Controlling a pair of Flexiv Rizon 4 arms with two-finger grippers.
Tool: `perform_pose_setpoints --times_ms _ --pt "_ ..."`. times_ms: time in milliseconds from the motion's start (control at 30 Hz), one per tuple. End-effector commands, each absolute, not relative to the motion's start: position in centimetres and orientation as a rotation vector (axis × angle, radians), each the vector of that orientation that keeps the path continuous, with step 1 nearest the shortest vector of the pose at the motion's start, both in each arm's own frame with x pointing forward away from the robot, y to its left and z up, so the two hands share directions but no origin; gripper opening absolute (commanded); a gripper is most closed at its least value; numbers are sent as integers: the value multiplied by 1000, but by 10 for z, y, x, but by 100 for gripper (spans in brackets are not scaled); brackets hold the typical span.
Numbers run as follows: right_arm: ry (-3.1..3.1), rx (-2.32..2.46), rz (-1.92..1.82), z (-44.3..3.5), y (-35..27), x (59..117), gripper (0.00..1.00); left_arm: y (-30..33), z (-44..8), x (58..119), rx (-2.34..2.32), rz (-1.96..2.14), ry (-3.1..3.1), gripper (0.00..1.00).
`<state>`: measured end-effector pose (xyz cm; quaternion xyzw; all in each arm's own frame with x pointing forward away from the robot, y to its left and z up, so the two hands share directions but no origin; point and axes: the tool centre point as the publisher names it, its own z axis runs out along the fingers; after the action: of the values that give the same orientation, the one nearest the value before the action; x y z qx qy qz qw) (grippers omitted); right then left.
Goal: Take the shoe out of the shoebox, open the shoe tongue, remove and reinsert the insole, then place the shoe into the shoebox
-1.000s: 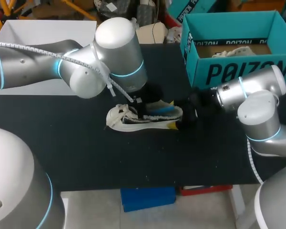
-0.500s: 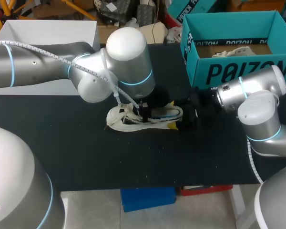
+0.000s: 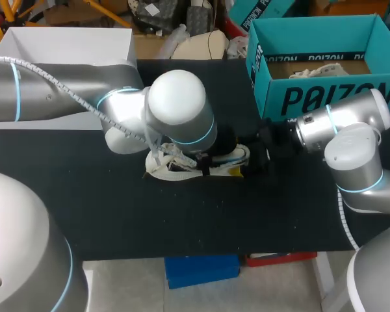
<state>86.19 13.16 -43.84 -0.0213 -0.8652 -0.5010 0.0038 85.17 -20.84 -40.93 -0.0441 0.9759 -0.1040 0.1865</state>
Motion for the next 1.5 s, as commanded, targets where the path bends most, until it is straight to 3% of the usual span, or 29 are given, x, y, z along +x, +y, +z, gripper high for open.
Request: perform_pose_setpoints --times_ms 33,467,500,567,967,1500 --pt "-2712 -70 -1568 -442 131 862 0 -216 -421 853 -124 -301 2742 50" --pt "-2712 -70 -1568 -442 131 862 0 -243 -412 857 -123 -382 2717 44" --pt "-2712 -70 -1568 -442 131 862 0 -243 -412 857 -123 -383 2715 39" --pt "-2712 -70 -1568 -442 131 862 0 -243 -411 856 -125 -385 2714 0" --pt "-2712 -70 -1568 -442 131 862 0 -213 -377 830 -146 -501 2738 0" --pt "-2712 -70 -1568 -442 131 862 0 -222 -245 785 4 -1182 2796 0"
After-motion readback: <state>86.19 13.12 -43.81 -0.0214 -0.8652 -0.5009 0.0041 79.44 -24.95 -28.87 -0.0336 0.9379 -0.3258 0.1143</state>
